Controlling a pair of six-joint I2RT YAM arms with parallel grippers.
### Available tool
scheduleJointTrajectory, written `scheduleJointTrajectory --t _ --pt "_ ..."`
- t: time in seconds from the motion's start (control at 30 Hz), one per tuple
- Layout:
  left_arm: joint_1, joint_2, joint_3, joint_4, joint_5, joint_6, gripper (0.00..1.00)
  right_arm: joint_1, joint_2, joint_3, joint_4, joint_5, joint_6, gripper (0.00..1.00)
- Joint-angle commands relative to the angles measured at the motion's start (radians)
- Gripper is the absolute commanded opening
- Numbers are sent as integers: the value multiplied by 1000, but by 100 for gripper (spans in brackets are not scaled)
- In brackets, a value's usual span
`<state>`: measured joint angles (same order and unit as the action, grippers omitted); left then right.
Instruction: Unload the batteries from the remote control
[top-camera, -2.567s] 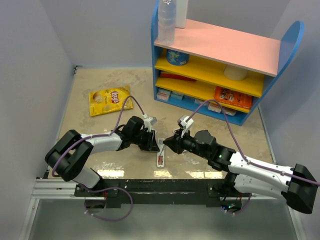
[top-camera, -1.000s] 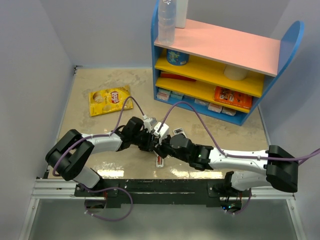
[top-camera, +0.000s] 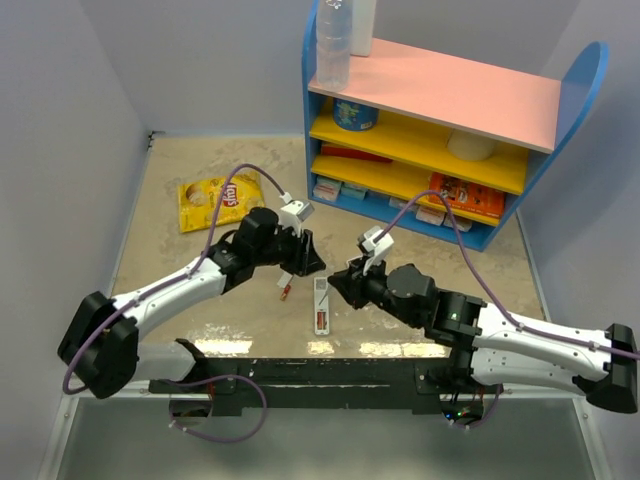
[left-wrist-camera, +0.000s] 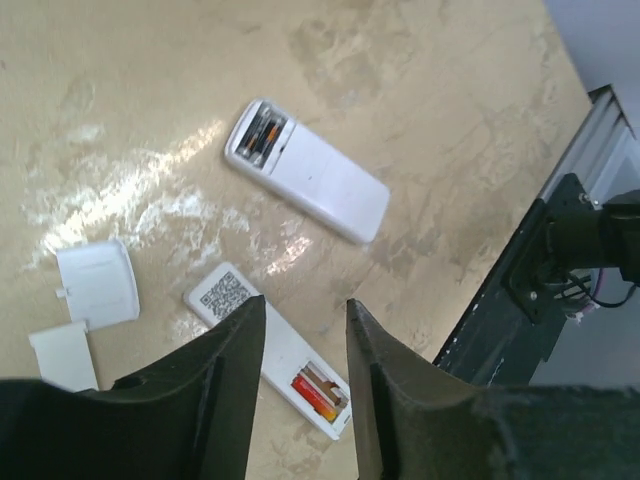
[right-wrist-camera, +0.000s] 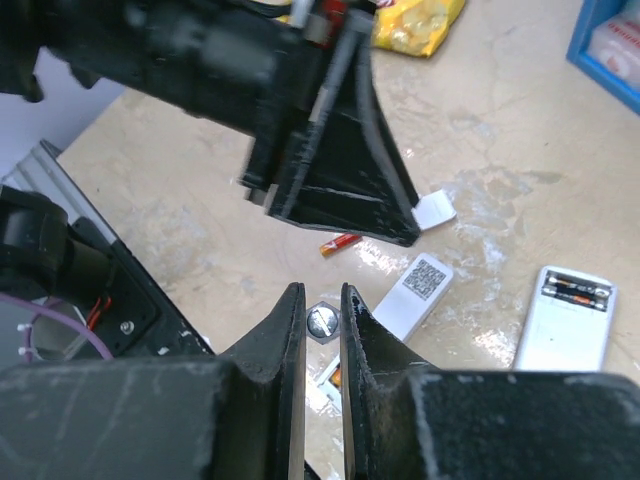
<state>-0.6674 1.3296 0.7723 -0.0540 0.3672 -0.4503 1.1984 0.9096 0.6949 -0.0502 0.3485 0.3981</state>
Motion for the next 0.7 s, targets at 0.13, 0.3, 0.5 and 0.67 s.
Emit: scheduleJointTrajectory --t 0.13,0.3,0.5,0.67 --pt "20 -220 -48 166 215 147 50 -33 -146 35 -19 43 -45 0" --pt "19 -239 -38 206 409 185 55 -34 -181 43 -5 30 -58 0" --pt "19 -233 -33 223 547 214 59 -34 -192 74 26 -22 -36 0" --pt "6 -196 -31 243 642 214 61 -34 -178 81 70 -55 -21 0"
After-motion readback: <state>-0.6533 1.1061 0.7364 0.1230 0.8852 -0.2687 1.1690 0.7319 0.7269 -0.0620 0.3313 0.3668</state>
